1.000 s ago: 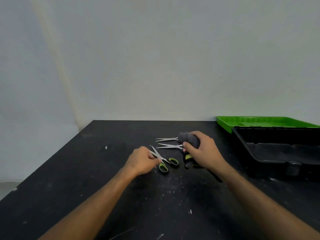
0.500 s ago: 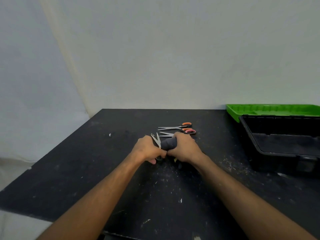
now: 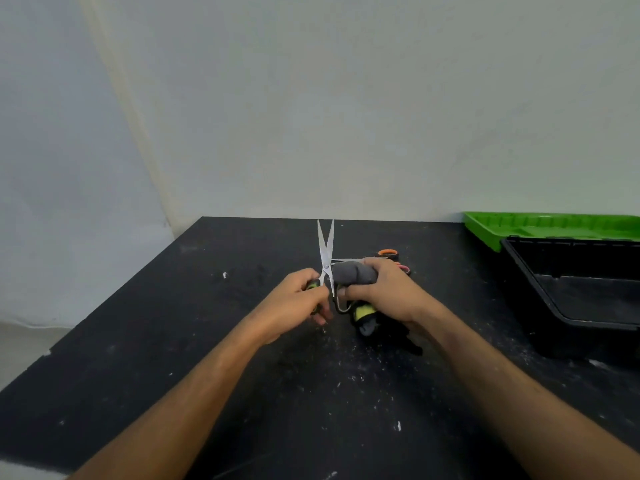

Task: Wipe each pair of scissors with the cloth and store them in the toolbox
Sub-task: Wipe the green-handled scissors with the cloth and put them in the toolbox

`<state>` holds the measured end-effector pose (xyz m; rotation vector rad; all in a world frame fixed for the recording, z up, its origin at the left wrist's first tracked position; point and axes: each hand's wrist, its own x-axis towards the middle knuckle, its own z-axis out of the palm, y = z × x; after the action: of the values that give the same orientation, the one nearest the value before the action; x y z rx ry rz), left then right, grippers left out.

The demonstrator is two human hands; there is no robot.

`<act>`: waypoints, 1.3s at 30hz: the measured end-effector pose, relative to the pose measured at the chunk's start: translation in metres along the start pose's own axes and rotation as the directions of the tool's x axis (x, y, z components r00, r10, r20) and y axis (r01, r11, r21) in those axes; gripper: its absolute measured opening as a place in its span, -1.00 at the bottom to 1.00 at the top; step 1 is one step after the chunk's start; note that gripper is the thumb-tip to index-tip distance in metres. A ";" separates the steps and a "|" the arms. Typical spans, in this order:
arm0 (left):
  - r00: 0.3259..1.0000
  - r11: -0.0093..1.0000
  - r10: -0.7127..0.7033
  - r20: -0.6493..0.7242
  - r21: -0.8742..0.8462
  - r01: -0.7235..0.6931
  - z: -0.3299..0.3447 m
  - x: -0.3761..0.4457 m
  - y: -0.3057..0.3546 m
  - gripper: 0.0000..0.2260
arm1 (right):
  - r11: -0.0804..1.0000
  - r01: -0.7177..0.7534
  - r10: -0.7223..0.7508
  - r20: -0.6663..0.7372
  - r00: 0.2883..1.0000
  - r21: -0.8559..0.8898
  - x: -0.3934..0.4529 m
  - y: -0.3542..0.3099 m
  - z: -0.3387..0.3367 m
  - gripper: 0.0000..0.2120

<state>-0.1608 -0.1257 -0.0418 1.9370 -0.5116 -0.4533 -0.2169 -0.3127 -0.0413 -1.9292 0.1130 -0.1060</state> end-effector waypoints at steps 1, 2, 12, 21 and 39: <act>0.999 0.998 0.014 0.034 -0.055 -0.012 -0.001 0.002 -0.001 -0.88 | 1.000 0.008 -0.008 -0.021 1.000 0.002 0.001 0.001 0.002 -0.74; 0.998 0.997 0.029 0.057 -0.079 -0.024 -0.002 0.004 -0.002 -0.87 | 1.000 0.015 -0.014 -0.040 0.999 0.012 0.001 0.001 0.004 -0.75; 0.991 0.984 0.106 0.085 -0.152 -0.092 -0.009 0.024 -0.002 -0.83 | 0.991 0.107 -0.116 -0.110 0.987 -0.085 0.000 -0.001 0.005 -0.76; 0.996 0.955 0.081 0.048 -0.291 -0.063 -0.014 0.032 -0.026 -0.84 | 0.987 0.150 -0.156 -0.127 0.980 -0.054 0.003 0.010 0.011 -0.79; 0.962 0.970 0.241 -0.132 -0.002 -0.243 -0.012 0.036 -0.039 -0.65 | 0.926 0.275 -0.330 -0.201 0.922 -0.257 -0.003 0.008 0.010 -0.86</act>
<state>-0.1188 -0.1213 -0.0762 1.8434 -0.6471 -0.1717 -0.2187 -0.3056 -0.0525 -2.1426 -0.0166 -0.5598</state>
